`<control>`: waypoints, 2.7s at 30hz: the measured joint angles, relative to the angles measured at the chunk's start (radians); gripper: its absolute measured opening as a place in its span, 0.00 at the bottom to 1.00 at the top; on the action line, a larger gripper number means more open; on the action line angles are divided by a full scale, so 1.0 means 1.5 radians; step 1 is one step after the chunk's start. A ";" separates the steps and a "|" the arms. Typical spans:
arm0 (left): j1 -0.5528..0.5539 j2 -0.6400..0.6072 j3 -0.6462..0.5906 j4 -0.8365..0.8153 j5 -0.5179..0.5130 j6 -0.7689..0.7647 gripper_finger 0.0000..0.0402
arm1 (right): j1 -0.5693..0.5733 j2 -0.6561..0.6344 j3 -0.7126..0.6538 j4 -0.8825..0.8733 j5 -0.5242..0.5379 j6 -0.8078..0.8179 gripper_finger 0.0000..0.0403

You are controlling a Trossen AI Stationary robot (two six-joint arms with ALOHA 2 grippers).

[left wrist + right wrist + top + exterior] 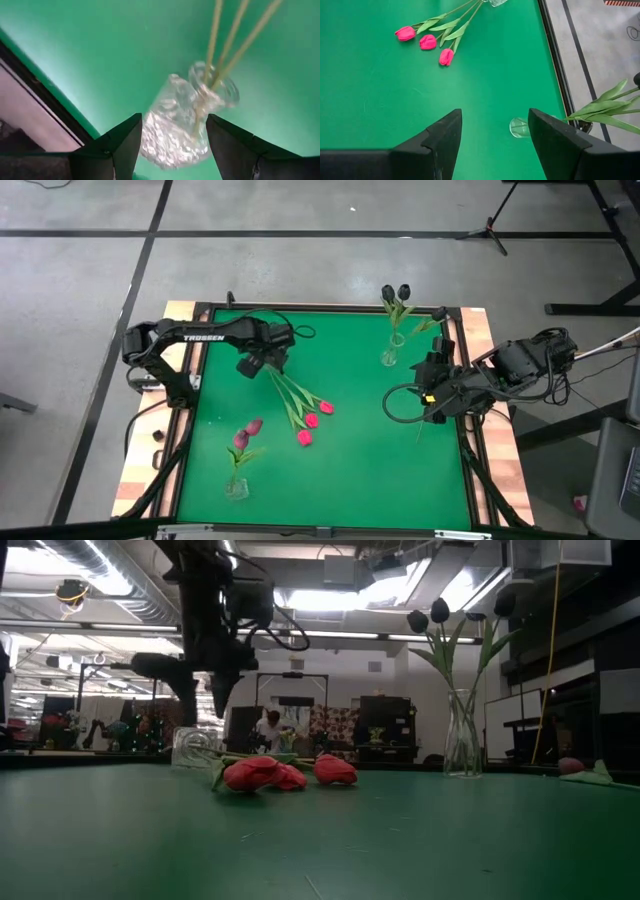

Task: Sort flowers into vase by color
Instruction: Put the pink flower into the top left transparent vase

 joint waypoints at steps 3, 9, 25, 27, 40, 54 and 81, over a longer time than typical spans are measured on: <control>-0.005 0.000 0.000 0.025 0.003 -0.037 0.54 | 0.000 0.000 0.000 0.000 0.001 0.000 0.56; -0.025 0.000 0.000 0.050 0.033 -0.159 0.54 | 0.000 0.000 0.000 0.000 0.002 -0.003 0.56; -0.091 0.000 0.000 0.137 -0.120 -0.203 0.62 | 0.000 0.000 0.000 0.000 0.005 0.014 0.56; -0.096 0.000 0.000 0.137 -0.134 -0.219 0.65 | 0.000 0.000 0.000 0.000 0.005 0.013 0.56; -0.146 0.000 0.000 0.167 -0.117 -0.337 0.73 | 0.000 0.000 0.000 0.000 0.005 0.012 0.56; -0.171 0.000 0.000 0.091 -0.111 -0.319 0.73 | 0.000 0.000 0.000 0.000 0.004 -0.004 0.56; -0.049 -0.001 0.000 -0.026 0.047 -0.049 0.73 | 0.000 0.000 0.000 0.000 0.045 -0.006 0.56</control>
